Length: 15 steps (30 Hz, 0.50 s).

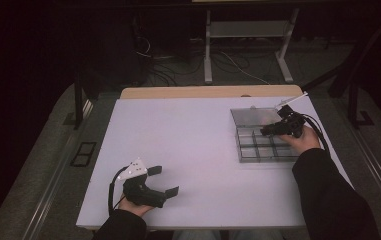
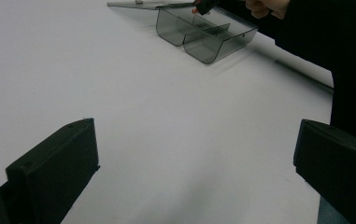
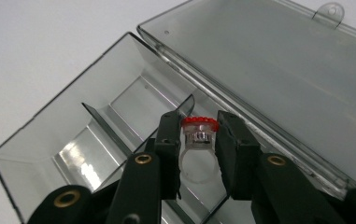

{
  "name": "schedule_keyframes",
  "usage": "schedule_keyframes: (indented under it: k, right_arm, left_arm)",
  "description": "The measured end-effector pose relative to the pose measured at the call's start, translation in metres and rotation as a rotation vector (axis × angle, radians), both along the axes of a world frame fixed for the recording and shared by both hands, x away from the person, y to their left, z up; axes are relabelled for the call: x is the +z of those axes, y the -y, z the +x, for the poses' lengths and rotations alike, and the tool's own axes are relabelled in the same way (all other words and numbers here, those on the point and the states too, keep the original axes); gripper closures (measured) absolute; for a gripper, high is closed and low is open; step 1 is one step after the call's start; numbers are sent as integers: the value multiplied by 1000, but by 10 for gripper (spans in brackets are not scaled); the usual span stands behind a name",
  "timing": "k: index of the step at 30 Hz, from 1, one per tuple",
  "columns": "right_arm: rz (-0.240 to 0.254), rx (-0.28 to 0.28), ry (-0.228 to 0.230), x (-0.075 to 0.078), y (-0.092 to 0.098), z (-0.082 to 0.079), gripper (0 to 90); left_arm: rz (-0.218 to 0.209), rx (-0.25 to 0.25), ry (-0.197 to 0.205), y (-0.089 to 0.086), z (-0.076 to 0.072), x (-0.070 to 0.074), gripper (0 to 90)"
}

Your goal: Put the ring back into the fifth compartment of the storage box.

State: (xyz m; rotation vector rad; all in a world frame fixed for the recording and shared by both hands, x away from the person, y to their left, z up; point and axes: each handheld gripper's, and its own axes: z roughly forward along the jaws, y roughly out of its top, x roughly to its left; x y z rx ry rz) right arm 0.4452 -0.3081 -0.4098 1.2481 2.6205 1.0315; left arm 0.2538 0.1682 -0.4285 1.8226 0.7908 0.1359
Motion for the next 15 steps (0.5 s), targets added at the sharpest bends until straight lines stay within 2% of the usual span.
schedule_keyframes:
  k: [11,15]
  right_arm:
    - [-39,4,-29,-10,-4,4,699]
    - [-43,1,-29,-11,-4,4,662]
  left_arm:
    - [2,-2,-3,1,0,0,0]
    - [3,-2,-3,1,0,0,0]
